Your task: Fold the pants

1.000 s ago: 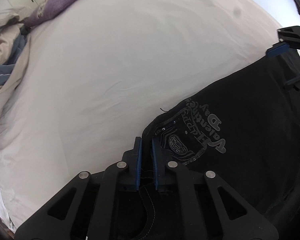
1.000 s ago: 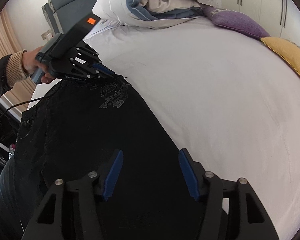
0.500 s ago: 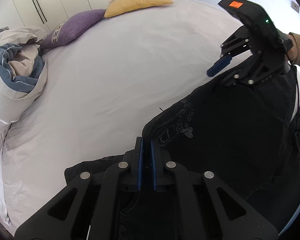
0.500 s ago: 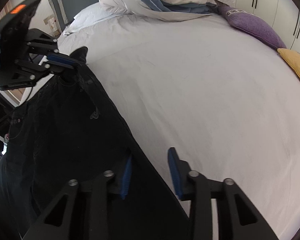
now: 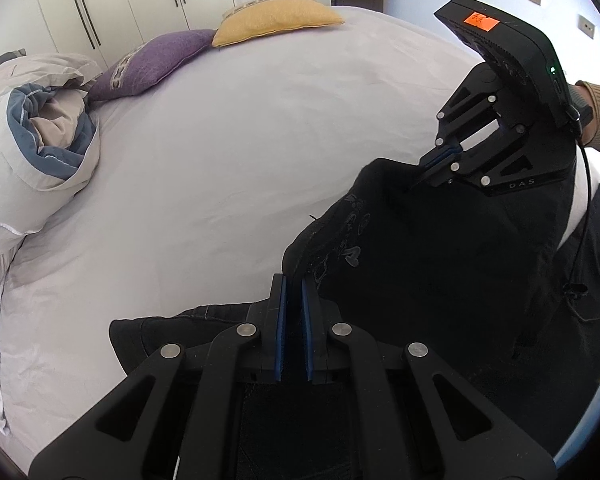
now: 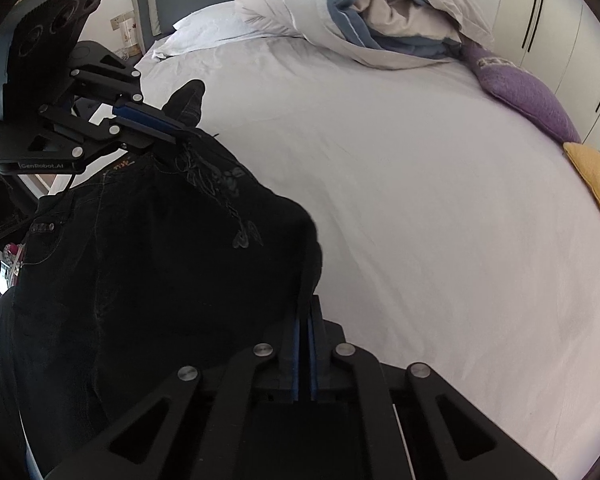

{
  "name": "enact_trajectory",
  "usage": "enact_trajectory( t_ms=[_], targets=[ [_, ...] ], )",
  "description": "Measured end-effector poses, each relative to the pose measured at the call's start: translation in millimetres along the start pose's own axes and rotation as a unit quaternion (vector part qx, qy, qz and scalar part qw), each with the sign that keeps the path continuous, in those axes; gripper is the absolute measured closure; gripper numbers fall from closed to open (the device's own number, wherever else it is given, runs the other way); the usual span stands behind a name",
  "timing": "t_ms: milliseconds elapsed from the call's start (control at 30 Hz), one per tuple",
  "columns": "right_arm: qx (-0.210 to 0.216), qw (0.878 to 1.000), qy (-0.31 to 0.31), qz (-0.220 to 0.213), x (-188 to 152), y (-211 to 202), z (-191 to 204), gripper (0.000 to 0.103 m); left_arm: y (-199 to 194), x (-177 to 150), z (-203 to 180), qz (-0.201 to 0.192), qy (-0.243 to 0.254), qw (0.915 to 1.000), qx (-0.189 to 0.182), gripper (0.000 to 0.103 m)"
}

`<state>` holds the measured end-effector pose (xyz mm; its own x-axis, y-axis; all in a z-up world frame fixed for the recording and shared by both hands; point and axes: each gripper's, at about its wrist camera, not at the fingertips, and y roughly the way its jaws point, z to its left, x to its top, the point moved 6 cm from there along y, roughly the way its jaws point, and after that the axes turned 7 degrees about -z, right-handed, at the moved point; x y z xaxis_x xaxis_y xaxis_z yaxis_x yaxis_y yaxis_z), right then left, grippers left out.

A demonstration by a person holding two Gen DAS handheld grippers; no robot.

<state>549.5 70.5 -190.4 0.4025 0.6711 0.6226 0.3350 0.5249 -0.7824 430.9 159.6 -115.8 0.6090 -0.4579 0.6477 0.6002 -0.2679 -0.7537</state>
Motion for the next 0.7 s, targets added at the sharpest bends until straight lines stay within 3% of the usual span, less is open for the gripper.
enact_trajectory(
  t_ms=[200, 400, 600, 700],
  targets=[
    [-0.007, 0.999, -0.036, -0.004, 1, -15, 32, 0.099, -27, -17, -7, -0.004, 0.003, 1.0, 0.006, 0.097],
    [-0.015, 0.99, -0.138, 0.005, -23, -44, 97, 0.1, -62, -54, -21, 0.005, 0.015, 0.9998, 0.009, 0.097],
    [-0.034, 0.963, -0.267, 0.028, -60, -59, 176, 0.1, -89, -107, -59, 0.029, 0.056, 0.998, 0.004, 0.098],
    [-0.047, 0.942, -0.33, 0.041, -82, -57, 213, 0.1, -97, -141, -77, 0.047, 0.074, 0.9962, 0.002, 0.098]
  ],
)
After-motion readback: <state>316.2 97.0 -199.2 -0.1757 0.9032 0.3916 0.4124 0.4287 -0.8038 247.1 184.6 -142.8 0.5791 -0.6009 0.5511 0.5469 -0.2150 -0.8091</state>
